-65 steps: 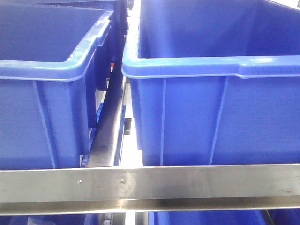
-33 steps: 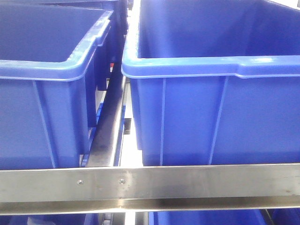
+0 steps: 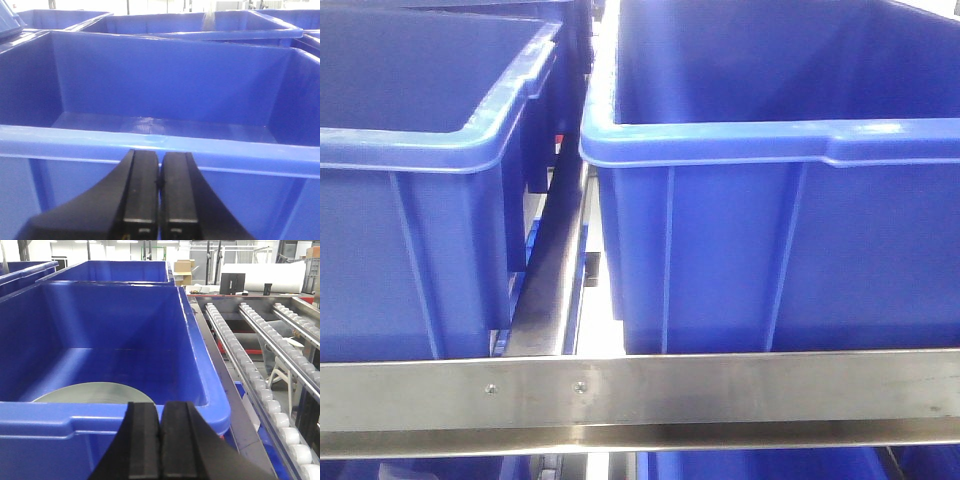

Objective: Place green plate on second shelf with right arm

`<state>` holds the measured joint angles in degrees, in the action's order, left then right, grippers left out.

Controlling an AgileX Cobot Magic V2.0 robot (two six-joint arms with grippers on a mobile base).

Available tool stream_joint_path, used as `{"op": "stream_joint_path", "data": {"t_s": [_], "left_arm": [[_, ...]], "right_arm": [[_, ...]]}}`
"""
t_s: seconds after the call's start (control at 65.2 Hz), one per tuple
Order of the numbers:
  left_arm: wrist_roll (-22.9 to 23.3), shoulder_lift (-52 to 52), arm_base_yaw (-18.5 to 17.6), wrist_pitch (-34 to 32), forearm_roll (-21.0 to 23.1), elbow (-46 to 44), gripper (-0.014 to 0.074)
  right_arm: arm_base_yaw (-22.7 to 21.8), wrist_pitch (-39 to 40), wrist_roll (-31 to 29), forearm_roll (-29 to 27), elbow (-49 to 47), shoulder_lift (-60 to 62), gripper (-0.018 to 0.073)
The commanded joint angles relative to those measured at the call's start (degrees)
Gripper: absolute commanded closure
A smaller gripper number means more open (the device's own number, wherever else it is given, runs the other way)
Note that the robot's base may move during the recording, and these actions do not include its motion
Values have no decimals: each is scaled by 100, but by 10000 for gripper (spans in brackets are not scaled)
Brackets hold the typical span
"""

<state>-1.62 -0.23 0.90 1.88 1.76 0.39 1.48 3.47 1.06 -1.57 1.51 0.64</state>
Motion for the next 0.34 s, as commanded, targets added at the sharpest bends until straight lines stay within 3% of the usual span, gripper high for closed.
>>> {"op": "stream_joint_path", "data": {"t_s": [0.0, 0.322], "left_arm": [[12, -107, -38, -518, 18, 227, 466], [12, -107, -38, -518, 18, 227, 466]], "right_arm": [[0, 471, -6, -27, -91, 106, 507], [0, 471, -6, -27, -91, 106, 507]]}}
